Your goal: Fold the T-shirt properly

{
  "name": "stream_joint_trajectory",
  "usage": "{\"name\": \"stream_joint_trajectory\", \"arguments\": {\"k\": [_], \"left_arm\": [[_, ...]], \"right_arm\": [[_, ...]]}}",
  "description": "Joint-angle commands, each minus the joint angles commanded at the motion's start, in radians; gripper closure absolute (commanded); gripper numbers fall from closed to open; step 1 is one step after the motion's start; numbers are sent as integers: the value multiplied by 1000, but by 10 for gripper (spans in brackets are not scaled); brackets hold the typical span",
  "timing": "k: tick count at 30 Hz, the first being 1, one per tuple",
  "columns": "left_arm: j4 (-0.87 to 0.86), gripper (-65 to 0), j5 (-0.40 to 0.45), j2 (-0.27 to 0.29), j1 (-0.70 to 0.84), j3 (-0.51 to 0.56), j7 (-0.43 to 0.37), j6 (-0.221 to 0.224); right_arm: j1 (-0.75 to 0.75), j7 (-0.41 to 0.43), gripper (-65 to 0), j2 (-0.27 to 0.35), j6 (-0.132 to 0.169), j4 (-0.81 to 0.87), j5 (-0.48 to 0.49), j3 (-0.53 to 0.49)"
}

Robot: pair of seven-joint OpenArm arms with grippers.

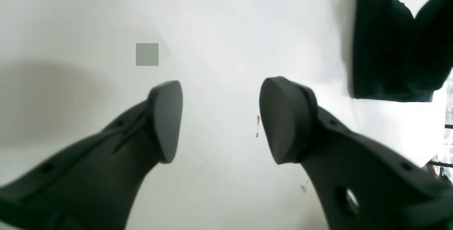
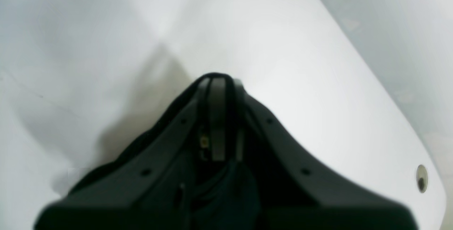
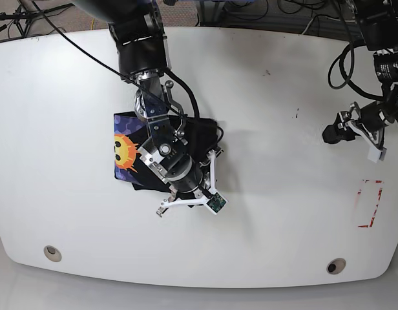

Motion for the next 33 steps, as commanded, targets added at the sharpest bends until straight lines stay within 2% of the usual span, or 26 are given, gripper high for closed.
{"name": "stream_joint_trajectory", "arguments": {"k": [3, 9, 12, 17, 21, 24, 25, 27, 29, 31, 33], "left_arm": [[2, -358, 0, 0, 0, 0, 0, 0], [3, -358, 0, 18, -3, 44, 2, 0], [17, -358, 0, 25, -6, 75, 0, 0], [109, -358, 6, 43, -8, 170, -3, 0], [204, -358, 6, 43, -48, 324, -3, 0], [253, -358, 6, 43, -66, 419, -3, 2], [272, -358, 6, 49, -74, 456, -5, 2], [292, -358, 6, 71, -84, 496, -12, 2], [322, -358, 17, 106, -92, 546, -21, 2], [339, -358, 35, 124, -94, 574, -21, 2], [344, -358, 60, 153, -95, 605, -21, 2]], "right_arm": [[8, 48, -68, -11, -2, -64, 0, 5], [6, 84, -323, -12, -2, -60, 0, 6], [-29, 83, -366, -12, -2, 17, 0, 8], [-84, 52, -365, -15, 8, 127, 0, 60], [-140, 37, -355, -15, 9, 203, 2, 143], [-178, 35, -285, -15, 11, 255, 2, 207], [-196, 34, -231, -15, 17, 278, 11, 235], [-215, 32, -170, -12, 34, 305, 31, 272], [-242, 25, -89, -11, 63, 341, 66, 350], [-256, 0, -57, -11, 80, 356, 86, 402], [-261, -26, -55, -8, 106, 354, 104, 453]]}}
